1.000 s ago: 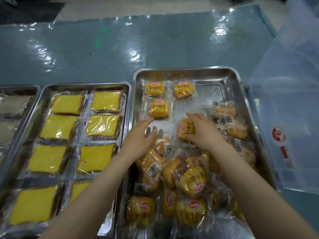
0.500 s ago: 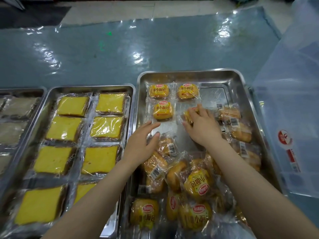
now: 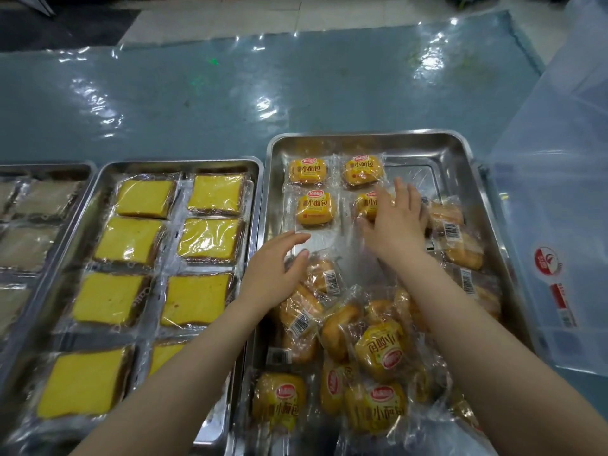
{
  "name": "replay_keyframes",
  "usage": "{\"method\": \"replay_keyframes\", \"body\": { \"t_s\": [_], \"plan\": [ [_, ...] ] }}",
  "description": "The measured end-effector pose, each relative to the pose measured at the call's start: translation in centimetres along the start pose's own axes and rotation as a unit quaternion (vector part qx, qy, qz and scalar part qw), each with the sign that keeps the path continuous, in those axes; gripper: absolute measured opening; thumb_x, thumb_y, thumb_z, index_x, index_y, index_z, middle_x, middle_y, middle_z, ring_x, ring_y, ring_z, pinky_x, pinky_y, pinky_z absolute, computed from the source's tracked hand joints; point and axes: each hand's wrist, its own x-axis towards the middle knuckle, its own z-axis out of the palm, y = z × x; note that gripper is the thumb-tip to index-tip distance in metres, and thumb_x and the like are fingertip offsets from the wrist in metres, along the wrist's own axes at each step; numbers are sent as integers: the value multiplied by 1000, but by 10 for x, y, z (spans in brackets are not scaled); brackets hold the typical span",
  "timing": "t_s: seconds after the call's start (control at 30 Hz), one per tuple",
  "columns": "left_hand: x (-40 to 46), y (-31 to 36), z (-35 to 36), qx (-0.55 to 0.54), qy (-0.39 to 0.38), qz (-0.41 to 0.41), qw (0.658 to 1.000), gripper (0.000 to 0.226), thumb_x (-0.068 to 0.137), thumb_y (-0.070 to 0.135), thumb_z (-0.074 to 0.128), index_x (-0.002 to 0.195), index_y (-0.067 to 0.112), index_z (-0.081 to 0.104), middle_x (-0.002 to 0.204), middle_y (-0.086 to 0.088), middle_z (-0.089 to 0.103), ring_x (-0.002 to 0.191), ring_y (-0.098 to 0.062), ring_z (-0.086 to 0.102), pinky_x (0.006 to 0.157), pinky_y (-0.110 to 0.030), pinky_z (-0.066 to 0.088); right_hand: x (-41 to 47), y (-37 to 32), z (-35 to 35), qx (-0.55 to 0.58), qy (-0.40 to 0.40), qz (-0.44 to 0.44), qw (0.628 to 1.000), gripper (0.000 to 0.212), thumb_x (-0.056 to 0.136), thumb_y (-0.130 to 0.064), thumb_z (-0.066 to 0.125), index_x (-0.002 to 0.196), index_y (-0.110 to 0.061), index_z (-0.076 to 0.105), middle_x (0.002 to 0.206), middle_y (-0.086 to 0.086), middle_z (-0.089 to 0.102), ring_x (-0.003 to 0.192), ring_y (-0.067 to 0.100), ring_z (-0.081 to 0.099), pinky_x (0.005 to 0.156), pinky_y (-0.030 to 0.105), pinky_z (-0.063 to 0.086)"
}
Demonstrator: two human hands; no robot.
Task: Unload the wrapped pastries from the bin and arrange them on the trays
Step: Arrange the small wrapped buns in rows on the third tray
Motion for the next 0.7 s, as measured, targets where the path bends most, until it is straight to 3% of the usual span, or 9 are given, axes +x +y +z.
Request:
{"method": "replay_keyframes", "body": {
  "t_s": [0.07, 0.13, 0.23, 0.3, 0.4, 0.5, 0.53, 0.6, 0.7],
  "plan": [
    [0, 0, 1, 3, 1, 4, 1000, 44, 89, 44, 43, 127, 28, 57, 134, 3, 55, 127, -13, 45, 101, -27, 31, -4, 8, -17, 9, 66, -1, 998, 51, 89, -34, 57, 137, -22, 43, 148, 11, 32, 138, 31, 21, 111, 51, 19],
    [0, -1, 1, 4, 5, 3, 1000, 42, 89, 43, 44, 127, 29, 56, 136, 2, 53, 128, -14, 44, 101, -27, 30, -3, 23, -30, 13, 106, 26, 994, 41, 88, -28, 59, 128, -21, 53, 137, 9, 43, 128, 30, 33, 105, 47, 31],
    [0, -2, 3, 17, 11, 5, 1000, 40, 92, 41, 46, 130, 31, 54, 139, 1, 50, 131, -13, 39, 100, -27, 26, -1, 42, -37, 1, 32, 119, 992, 50, 87, -33, 61, 133, -20, 46, 143, 12, 37, 129, 34, 32, 101, 49, 33],
    [0, -1, 3, 31, 7, 10, 999, 41, 92, 39, 46, 132, 31, 51, 140, 3, 48, 133, -12, 36, 103, -31, 29, -2, 47, -29, -42, -33, 141, 989, 49, 89, -25, 59, 134, -17, 42, 144, 16, 35, 129, 36, 32, 101, 50, 34],
    [1, 2, 2, 48, -11, 20, 999, 45, 93, 34, 48, 138, 30, 44, 145, 6, 43, 137, -12, 31, 109, -37, 29, -3, 47, -23, -60, 6, 128, 990, 35, 88, -14, 58, 121, -19, 50, 128, 12, 52, 117, 33, 46, 98, 50, 34],
    [2, 8, 0, 47, -34, 16, 998, 51, 92, 34, 51, 141, 31, 38, 149, 7, 37, 139, -13, 26, 111, -36, 24, -5, 44, -31, 19, 72, 123, 990, 21, 88, -21, 59, 107, -19, 50, 91, -1, 62, 95, 26, 58, 105, 54, 27],
    [3, 10, -1, 38, -45, 9, 998, 54, 91, 36, 52, 142, 32, 35, 150, 7, 34, 140, -13, 24, 113, -37, 24, -8, 43, -34, 62, 77, 113, 989, 19, 89, -24, 59, 104, -20, 48, 87, -3, 61, 90, 25, 58, 104, 52, 30],
    [7, 16, -5, 15, -56, 0, 998, 59, 91, 37, 55, 145, 30, 32, 152, 7, 31, 140, -13, 23, 114, -40, 24, -14, 38, -42, 181, 77, 81, 977, 19, 91, -27, 58, 105, -21, 47, 92, -2, 62, 84, 20, 55, 83, 38, 43],
    [16, 34, -13, -6, -25, 13, 1000, 62, 90, 31, 60, 145, 28, 31, 150, 7, 33, 138, -12, 28, 112, -37, 28, -23, 31, -54, 302, 101, 18, 948, 22, 94, -23, 53, 116, -22, 53, 99, -11, 57, 86, 8, 51, 66, 19, 36]
  ]
}}
